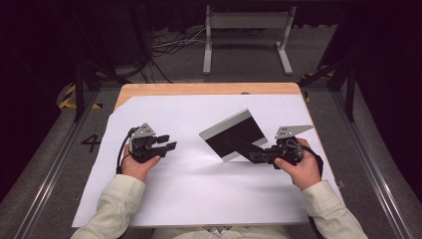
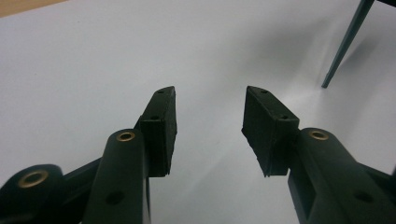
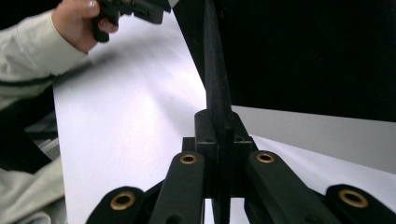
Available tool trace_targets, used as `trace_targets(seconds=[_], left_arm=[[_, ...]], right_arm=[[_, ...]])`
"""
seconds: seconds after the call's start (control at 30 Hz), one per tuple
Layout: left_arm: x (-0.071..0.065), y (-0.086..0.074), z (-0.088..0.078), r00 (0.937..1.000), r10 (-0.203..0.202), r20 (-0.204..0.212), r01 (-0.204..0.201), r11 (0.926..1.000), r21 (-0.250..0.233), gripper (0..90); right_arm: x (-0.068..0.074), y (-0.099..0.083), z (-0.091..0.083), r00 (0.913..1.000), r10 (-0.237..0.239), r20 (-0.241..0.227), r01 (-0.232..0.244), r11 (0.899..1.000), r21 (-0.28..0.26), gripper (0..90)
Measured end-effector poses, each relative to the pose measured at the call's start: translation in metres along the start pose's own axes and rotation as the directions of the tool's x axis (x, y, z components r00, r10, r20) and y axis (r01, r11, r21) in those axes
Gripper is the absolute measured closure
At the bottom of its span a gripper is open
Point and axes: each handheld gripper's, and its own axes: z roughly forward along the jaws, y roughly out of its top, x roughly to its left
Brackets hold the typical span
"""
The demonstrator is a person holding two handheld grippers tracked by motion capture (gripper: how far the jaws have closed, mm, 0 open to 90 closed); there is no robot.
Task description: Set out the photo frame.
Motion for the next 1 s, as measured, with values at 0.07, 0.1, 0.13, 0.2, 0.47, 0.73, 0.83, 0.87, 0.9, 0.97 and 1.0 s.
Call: trace_targets(seconds=[0.07, 0.1, 0.13, 0.2, 0.47, 0.73, 0.83, 0.87, 0.9, 0.97, 1.0], left_arm=[[0.0, 0.0, 0.0, 1.0, -0.001, 0.001, 0.001, 1.0, 0.001, 55.1], [0.0, 0.0, -0.001, 1.0, -0.003, 0.002, 0.003, 1.0, 0.001, 55.1], [0.0, 0.0, -0.001, 1.0, -0.003, 0.004, 0.003, 1.0, -0.002, 55.1], [0.0, 0.0, -0.001, 1.0, -0.001, 0.001, 0.001, 1.0, 0.001, 55.1], [-0.001, 0.001, 0.0, 1.0, -0.003, 0.004, 0.003, 1.0, -0.002, 55.0], [-0.001, 0.001, 0.0, 1.0, 0.002, 0.003, -0.002, 1.0, 0.001, 54.9], [-0.001, 0.001, 0.001, 1.0, 0.003, 0.005, -0.003, 1.0, 0.001, 54.9], [-0.001, 0.001, 0.001, 1.0, 0.003, 0.005, -0.003, 1.0, 0.001, 54.9], [-0.001, 0.001, 0.001, 1.0, 0.004, 0.004, -0.004, 1.0, 0.002, 54.9], [-0.002, 0.001, 0.001, 1.0, 0.001, 0.006, -0.001, 1.0, 0.004, 54.9], [-0.001, 0.001, 0.001, 1.0, 0.005, 0.006, -0.005, 1.0, 0.005, 54.9]], right_arm=[[0.001, -0.004, -0.002, 0.9998, -0.019, -0.002, 0.019, 1.0, 0.025, 87.4], [0.001, -0.005, -0.003, 0.9998, -0.022, -0.001, 0.022, 0.999, 0.029, 87.4], [0.001, -0.007, -0.004, 0.9997, -0.024, -0.003, 0.024, 0.999, 0.047, 87.4], [0.001, -0.011, -0.006, 0.9996, -0.027, -0.002, 0.027, 0.998, 0.062, 87.4], [0.0, -0.021, -0.006, 0.9974, -0.072, -0.001, 0.071, 0.99, 0.122, 87.2], [0.0, -0.028, -0.004, 0.9956, -0.094, 0.004, 0.092, 0.976, 0.2, 86.9], [0.001, -0.03, -0.003, 0.994, -0.109, 0.002, 0.106, 0.969, 0.225, 86.9], [0.001, -0.03, -0.003, 0.994, -0.109, 0.002, 0.106, 0.969, 0.225, 86.9], [0.002, -0.031, -0.002, 0.9936, -0.112, 0.004, 0.108, 0.966, 0.233, 86.9], [0.002, -0.032, -0.002, 0.9938, -0.111, 0.004, 0.107, 0.963, 0.247, 86.8], [0.002, -0.033, -0.001, 0.9944, -0.106, 0.006, 0.101, 0.962, 0.255, 86.7]])
